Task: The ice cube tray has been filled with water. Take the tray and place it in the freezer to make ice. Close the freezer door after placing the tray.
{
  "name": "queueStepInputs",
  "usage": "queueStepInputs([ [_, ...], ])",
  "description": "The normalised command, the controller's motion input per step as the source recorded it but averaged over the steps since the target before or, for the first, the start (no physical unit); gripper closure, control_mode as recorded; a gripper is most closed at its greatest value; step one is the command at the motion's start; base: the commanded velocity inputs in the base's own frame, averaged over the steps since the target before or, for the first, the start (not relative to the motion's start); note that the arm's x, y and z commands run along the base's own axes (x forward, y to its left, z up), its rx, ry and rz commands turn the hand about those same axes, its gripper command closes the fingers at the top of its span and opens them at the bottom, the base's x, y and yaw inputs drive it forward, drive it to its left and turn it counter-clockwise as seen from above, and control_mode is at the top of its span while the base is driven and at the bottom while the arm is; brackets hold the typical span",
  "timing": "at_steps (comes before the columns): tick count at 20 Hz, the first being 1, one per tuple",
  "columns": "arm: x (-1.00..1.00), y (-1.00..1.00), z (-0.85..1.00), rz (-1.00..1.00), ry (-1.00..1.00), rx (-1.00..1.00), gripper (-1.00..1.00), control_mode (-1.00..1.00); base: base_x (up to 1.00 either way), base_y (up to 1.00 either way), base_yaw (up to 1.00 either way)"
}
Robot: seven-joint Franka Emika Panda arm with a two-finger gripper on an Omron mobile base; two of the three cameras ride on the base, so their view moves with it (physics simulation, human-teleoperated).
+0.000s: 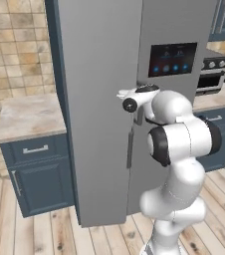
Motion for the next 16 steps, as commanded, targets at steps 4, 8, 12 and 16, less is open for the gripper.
queueStepInputs([
  [4, 0.42, -0.02, 0.28, 0.14, 0.0, 0.04, -1.0, -1.0, 0.0, 0.0, 0.0],
  [8, 0.3, 0.12, 0.22, 0.02, 0.0, 0.0, -1.0, -1.0, 0.0, 0.0, 0.0],
  [12, 0.27, 0.29, 0.22, 0.0, 0.0, 0.0, -1.0, -1.0, 0.0, 0.0, 0.0],
  [16, 0.37, 0.32, 0.33, 0.0, -0.01, 0.0, -1.0, -1.0, 0.0, 0.0, 0.0],
])
